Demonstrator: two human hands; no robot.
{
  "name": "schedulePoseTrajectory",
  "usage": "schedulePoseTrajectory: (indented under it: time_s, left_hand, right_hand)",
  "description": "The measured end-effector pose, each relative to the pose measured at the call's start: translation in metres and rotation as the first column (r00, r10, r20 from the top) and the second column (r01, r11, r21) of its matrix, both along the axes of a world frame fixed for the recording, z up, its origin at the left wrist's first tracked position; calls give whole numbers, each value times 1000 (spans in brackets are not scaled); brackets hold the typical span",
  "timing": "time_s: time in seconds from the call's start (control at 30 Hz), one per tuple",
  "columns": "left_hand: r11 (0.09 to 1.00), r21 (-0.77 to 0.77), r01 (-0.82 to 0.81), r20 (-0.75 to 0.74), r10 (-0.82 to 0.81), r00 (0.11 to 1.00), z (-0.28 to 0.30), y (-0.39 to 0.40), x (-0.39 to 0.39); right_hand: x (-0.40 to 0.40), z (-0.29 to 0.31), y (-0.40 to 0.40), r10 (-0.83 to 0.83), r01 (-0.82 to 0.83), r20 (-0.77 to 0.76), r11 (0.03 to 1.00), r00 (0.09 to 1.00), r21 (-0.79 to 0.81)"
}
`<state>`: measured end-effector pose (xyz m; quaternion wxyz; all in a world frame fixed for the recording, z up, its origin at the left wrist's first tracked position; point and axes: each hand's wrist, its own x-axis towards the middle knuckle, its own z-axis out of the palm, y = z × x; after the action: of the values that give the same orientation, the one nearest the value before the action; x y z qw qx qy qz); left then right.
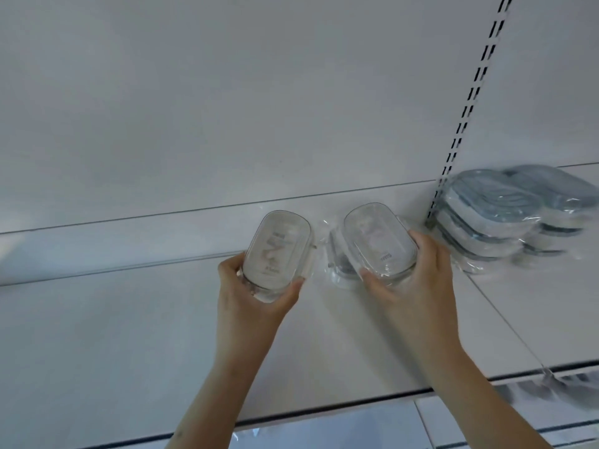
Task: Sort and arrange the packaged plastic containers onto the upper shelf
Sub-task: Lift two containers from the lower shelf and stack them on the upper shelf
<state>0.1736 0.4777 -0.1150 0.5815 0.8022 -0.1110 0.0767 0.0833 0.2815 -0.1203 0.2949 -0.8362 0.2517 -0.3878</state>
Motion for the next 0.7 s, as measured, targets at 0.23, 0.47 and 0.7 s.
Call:
schedulePoseTrajectory:
  time_s: [0.23,0.47,0.7]
  left_hand:
    - [991,-100,84,-194,-103,976,18,-32,6]
    - [992,16,126,-168,-121,978,20,-58,7]
    - [971,227,81,-115,-55,992,13,-83,-5]
  right_hand:
    - [7,13,-21,-179,178,-40,984,983,-20]
    - [17,2,-48,-344,273,-240,919,908,-284]
    - [2,-5,-50,-189,147,-266,974,945,-172]
